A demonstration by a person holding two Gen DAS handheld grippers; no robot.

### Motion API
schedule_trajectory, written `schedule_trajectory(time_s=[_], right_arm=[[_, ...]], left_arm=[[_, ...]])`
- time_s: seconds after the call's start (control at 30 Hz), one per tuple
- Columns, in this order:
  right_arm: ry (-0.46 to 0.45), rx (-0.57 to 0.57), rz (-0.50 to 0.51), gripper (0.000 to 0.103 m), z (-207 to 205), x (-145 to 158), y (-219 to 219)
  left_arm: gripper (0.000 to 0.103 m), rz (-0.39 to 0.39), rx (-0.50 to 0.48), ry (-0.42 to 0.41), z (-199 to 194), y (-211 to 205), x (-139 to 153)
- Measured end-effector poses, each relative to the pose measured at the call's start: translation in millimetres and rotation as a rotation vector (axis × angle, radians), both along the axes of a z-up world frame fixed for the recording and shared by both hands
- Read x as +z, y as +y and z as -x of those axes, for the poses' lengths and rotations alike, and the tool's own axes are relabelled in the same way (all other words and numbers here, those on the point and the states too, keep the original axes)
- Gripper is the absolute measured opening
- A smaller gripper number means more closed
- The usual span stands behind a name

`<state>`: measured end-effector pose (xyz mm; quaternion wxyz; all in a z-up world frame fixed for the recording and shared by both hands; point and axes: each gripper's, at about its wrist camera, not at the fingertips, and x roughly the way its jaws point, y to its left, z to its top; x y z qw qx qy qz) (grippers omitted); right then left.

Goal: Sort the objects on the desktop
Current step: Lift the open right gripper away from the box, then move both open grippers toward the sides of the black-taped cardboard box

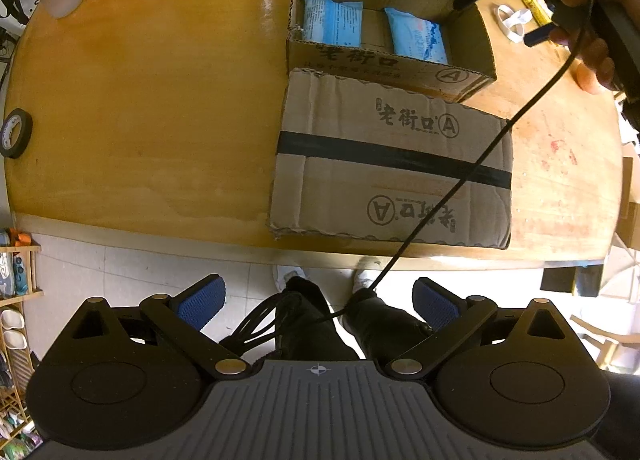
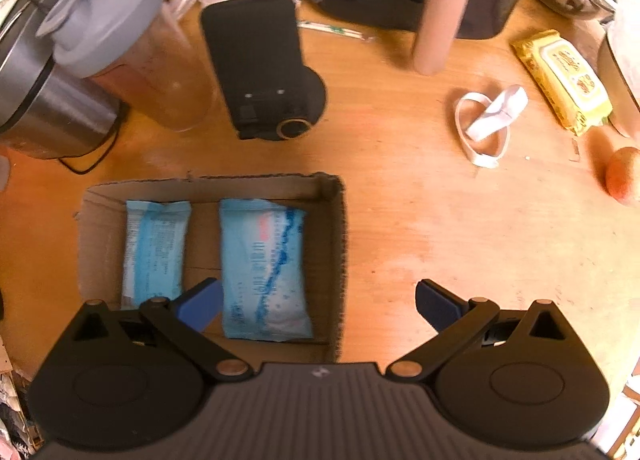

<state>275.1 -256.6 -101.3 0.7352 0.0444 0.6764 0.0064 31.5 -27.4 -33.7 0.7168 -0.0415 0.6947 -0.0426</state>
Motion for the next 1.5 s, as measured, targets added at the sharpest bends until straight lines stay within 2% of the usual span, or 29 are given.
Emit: schedule_trajectory(time_s=[0.33, 0.7, 1.1, 1.5], right_arm=[[0.004, -0.043, 0.000, 0.103, 4.0, -7.1, -27.2], [0.015, -0.031, -0.023, 0.103, 22.3, -2.6, -26.8], [0.017, -0.010, -0.059, 0.103, 66.2, 9.5, -19.9], [0.053, -0.020, -0.083, 0.103, 119.3, 7.6, -19.4]], left_arm=[[0.103, -0.002, 0.022, -0.003, -1.6, 2.4, 0.6], [0.103, -0.003, 0.025, -0.006, -4.2, 0.3, 0.9], [0.103, -0.001, 0.031, -0.005, -7.5, 0.7, -0.2], [0.103, 0.000, 0.030, -0.007, -12.7, 0.5, -0.1]])
